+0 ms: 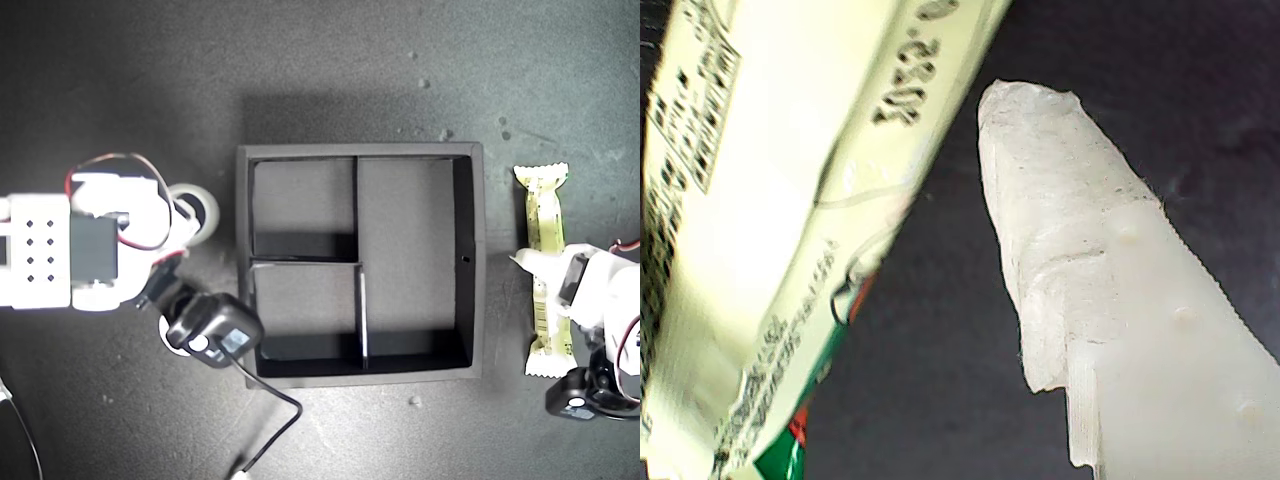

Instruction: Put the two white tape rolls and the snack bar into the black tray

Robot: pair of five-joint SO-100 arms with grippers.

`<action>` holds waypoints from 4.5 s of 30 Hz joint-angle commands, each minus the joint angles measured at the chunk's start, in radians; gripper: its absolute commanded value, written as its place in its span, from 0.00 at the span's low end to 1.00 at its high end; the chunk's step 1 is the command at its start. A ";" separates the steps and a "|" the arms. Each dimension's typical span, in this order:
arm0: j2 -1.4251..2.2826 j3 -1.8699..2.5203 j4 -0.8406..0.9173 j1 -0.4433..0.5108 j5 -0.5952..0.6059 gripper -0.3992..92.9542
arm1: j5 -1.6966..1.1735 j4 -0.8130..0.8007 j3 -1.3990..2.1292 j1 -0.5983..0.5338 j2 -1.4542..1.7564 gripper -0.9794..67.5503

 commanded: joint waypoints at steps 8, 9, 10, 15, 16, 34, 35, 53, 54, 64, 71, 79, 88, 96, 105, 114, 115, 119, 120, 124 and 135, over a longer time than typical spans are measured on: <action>0.370 0.017 0.164 -0.021 0.018 0.01 | -0.009 -0.201 0.130 -0.025 0.003 0.27; 0.408 -0.006 0.196 -0.023 0.031 0.01 | -0.009 -0.212 0.143 -0.021 0.003 0.26; 0.442 -0.035 0.225 -0.023 0.043 0.01 | -0.009 -0.219 0.152 -0.020 0.003 0.25; 0.442 -0.275 0.353 -0.012 0.109 0.01 | -0.025 -0.121 0.101 -0.021 0.005 0.21; 0.408 -0.328 0.374 -0.012 0.121 0.01 | -0.032 -0.075 0.074 -0.025 0.005 0.21; -0.232 -1.025 0.604 -0.055 0.250 0.01 | -0.137 0.434 -0.485 -0.109 0.011 0.13; -0.275 -1.075 0.626 -0.057 0.253 0.01 | -0.161 0.456 -0.555 -0.110 0.005 0.13; -0.715 -1.588 0.825 -0.049 0.221 0.04 | -0.393 0.233 -1.137 -0.020 -0.442 0.13; -0.716 -1.588 0.825 -0.048 0.221 0.07 | -0.390 0.233 -1.138 -0.014 -0.453 0.13; -0.569 -1.536 0.827 -0.044 0.224 0.21 | -0.413 0.377 -1.201 0.037 -0.456 0.35; 0.031 -1.146 0.828 0.063 0.098 0.20 | -0.509 0.626 -1.397 0.043 -0.285 0.34; 0.592 -0.400 0.595 0.367 -0.302 0.17 | -0.006 0.618 -0.827 0.095 0.304 0.02; 0.790 0.318 -0.052 0.413 -0.351 0.17 | 0.344 0.244 -0.005 0.101 0.801 0.01; 0.574 0.319 -0.190 0.434 -0.348 0.17 | 0.416 0.135 0.160 0.080 0.802 0.01; 0.468 0.319 -0.304 0.471 -0.379 0.17 | 0.454 0.106 0.224 0.077 0.802 0.01; 0.407 0.295 -0.328 0.477 -0.385 0.17 | 0.474 0.075 0.272 0.061 0.802 0.01; 0.402 0.293 -0.328 0.476 -0.385 0.17 | 0.476 0.074 0.275 0.058 0.802 0.01; 0.383 0.285 -0.328 0.465 -0.377 0.17 | 0.483 0.064 0.287 0.043 0.802 0.01; 0.379 0.282 -0.328 0.462 -0.373 0.17 | 0.485 0.060 0.290 0.038 0.802 0.01; 0.354 0.264 -0.328 0.448 -0.357 0.17 | 0.494 0.041 0.311 0.021 0.802 0.01; 0.173 0.186 -0.325 0.382 -0.368 0.08 | 0.541 -0.092 0.446 0.018 0.810 0.01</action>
